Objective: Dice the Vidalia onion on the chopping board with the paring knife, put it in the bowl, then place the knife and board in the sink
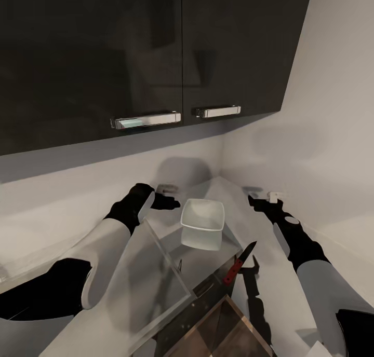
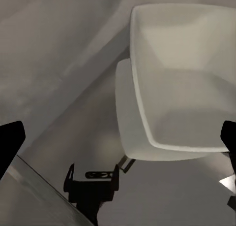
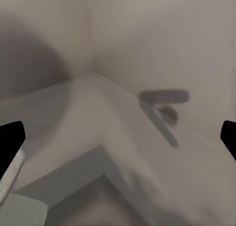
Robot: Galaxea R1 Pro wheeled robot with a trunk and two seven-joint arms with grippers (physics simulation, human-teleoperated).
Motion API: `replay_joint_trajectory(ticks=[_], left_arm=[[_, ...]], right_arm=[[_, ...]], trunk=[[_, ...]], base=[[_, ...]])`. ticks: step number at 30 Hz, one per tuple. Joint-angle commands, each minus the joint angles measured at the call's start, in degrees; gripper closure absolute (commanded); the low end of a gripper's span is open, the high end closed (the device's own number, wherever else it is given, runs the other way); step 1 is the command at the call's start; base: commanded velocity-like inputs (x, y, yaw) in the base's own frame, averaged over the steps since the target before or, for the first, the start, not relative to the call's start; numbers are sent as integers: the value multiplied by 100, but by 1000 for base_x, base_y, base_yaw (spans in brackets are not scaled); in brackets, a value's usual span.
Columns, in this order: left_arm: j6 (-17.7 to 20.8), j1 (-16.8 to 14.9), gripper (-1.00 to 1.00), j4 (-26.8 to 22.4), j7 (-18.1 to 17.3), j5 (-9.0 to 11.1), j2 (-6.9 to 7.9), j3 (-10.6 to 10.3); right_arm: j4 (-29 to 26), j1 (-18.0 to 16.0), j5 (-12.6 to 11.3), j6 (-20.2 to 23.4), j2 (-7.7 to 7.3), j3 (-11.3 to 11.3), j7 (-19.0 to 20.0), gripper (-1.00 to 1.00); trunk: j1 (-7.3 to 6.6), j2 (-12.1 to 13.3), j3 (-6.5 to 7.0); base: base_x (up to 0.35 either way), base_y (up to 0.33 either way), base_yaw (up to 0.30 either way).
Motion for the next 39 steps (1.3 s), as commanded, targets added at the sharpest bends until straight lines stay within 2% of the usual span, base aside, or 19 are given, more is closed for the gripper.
replay_joint_trajectory(ticks=[1, 26, 39], left_arm=[[22, -6, -100, 3, -3, 8, 0, -6], [-166, 1, -100, 8, -2, 42, 0, -9], [-169, 1, -100, 8, -2, 44, 0, -5]], right_arm=[[-43, -4, -25, 30, 2, -16, 39, -100], [-106, -4, -23, 33, 2, -10, 40, -100], [-106, -4, -22, 38, 2, -10, 40, -100]], trunk=[[4, -13, -13], [4, -13, -35], [4, -13, -36]], base=[[0, 0, 0], [0, 0, -1], [0, 0, -97]])
